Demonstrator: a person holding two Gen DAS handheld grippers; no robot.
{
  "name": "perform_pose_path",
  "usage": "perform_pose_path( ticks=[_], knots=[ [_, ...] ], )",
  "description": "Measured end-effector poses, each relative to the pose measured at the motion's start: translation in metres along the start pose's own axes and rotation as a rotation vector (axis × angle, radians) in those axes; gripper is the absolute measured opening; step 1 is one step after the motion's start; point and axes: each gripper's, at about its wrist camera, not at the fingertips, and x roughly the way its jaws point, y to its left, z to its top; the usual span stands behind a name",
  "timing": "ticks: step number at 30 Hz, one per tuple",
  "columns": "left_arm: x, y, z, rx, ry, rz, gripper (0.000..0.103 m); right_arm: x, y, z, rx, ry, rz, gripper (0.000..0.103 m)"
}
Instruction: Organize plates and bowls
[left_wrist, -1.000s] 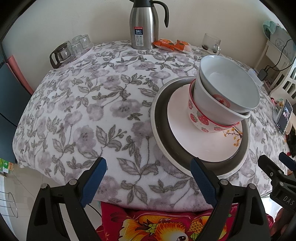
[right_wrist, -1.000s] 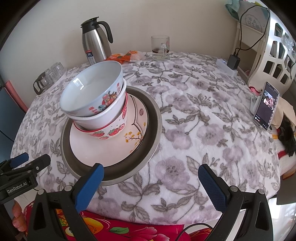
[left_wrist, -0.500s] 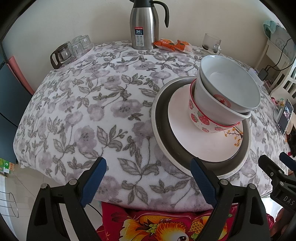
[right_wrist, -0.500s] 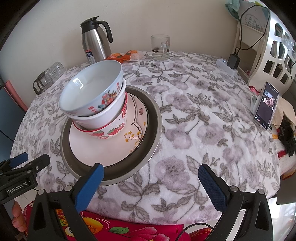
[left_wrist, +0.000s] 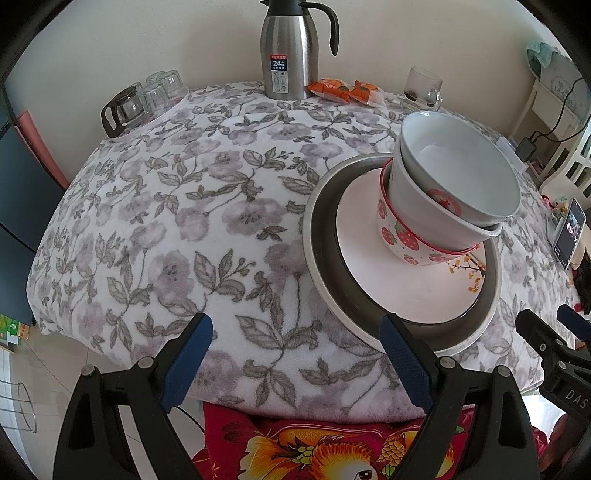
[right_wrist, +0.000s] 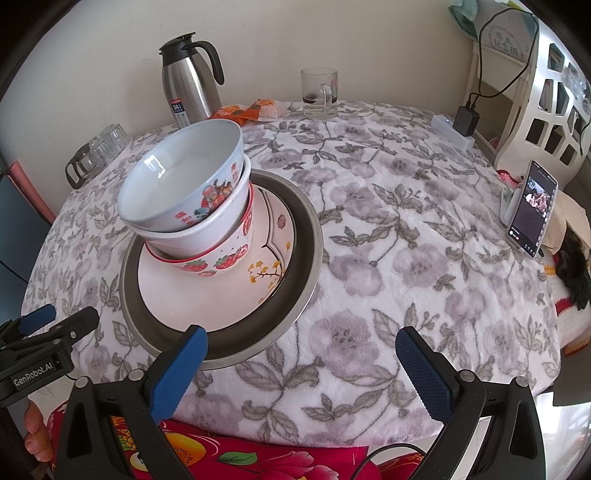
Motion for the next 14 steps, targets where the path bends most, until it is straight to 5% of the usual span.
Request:
perform_pose_path(
  ticks=[14],
  knots=[
    [-0.0036,0.0003,0.0014,-0.023,-0.014,-0.012,0.092,-0.0003,0.0006,0.0002,0.001,0.001,0.0,0.103]
  ],
)
